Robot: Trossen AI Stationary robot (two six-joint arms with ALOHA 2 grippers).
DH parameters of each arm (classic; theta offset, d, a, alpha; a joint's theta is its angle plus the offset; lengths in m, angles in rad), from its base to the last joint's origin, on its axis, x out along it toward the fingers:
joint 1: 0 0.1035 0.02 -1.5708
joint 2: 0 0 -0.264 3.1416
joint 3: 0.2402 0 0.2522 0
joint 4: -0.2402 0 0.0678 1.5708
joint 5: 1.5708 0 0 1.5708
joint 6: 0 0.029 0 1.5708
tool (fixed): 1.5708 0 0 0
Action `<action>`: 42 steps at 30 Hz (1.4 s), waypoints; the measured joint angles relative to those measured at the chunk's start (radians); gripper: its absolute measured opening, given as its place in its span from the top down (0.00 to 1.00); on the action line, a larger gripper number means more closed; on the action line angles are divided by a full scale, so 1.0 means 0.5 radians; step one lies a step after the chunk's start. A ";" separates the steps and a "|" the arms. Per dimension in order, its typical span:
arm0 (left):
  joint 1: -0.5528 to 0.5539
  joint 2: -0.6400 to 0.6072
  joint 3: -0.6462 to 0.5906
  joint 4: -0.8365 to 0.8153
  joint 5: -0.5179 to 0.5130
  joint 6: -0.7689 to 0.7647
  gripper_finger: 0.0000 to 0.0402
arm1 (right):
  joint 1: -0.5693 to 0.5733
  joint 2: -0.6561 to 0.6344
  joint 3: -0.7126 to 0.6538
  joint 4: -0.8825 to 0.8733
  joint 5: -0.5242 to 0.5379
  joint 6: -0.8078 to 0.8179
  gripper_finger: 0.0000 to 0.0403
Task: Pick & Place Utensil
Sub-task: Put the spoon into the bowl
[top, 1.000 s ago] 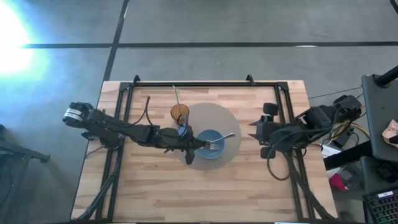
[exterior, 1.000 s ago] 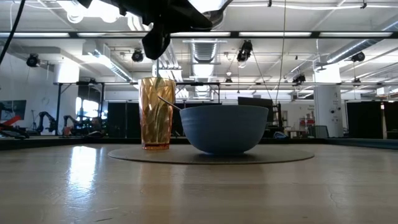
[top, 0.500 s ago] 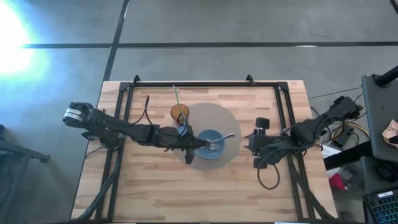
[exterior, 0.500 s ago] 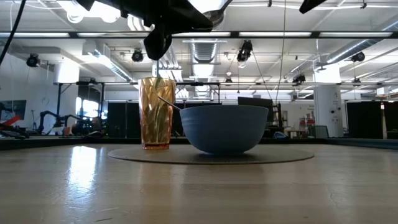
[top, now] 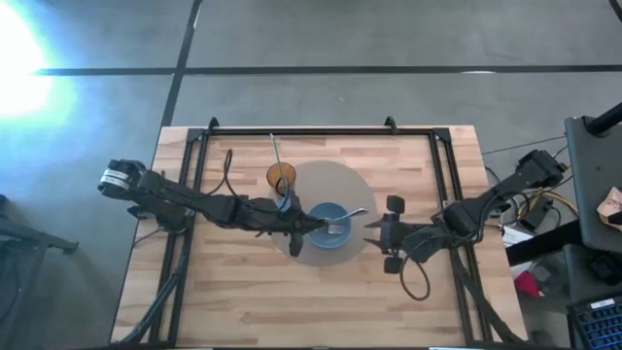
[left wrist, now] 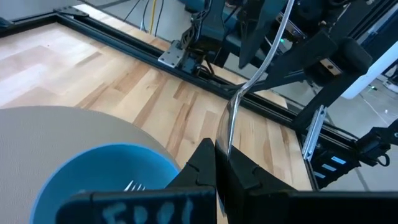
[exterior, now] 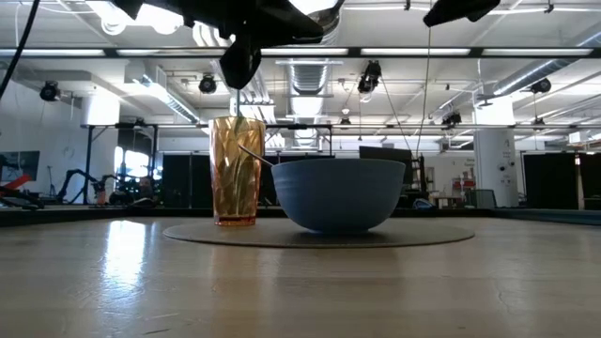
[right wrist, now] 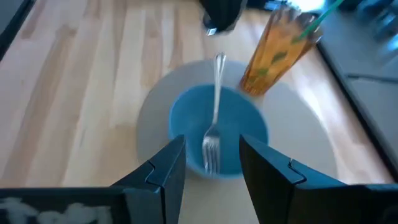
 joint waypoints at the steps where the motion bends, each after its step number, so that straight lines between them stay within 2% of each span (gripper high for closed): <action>1: 0.000 0.000 -0.020 0.035 0.000 0.001 1.00 | 0.000 0.000 -0.021 0.061 0.040 -0.024 0.63; 5: 0.005 0.000 -0.109 0.246 -0.001 0.003 1.00 | 0.000 -0.006 -0.079 0.281 0.186 -0.145 0.62; 12: 0.010 0.000 -0.226 0.551 -0.001 0.031 1.00 | -0.002 -0.027 -0.085 0.616 0.309 -0.401 0.64; 20: 0.009 0.013 -0.233 0.679 -0.001 0.112 1.00 | -0.017 -0.035 -0.080 1.017 0.485 -0.632 0.66; 26: 0.009 0.019 -0.233 0.687 -0.001 0.163 1.00 | -0.055 -0.037 -0.081 1.198 0.488 -0.638 0.65; 36: 0.015 0.020 -0.233 0.684 -0.001 0.205 1.00 | -0.085 -0.037 -0.081 1.267 0.413 -0.629 0.60; 42: 0.016 0.020 -0.233 0.683 -0.001 0.219 1.00 | -0.086 -0.037 -0.081 1.373 0.372 -0.670 0.62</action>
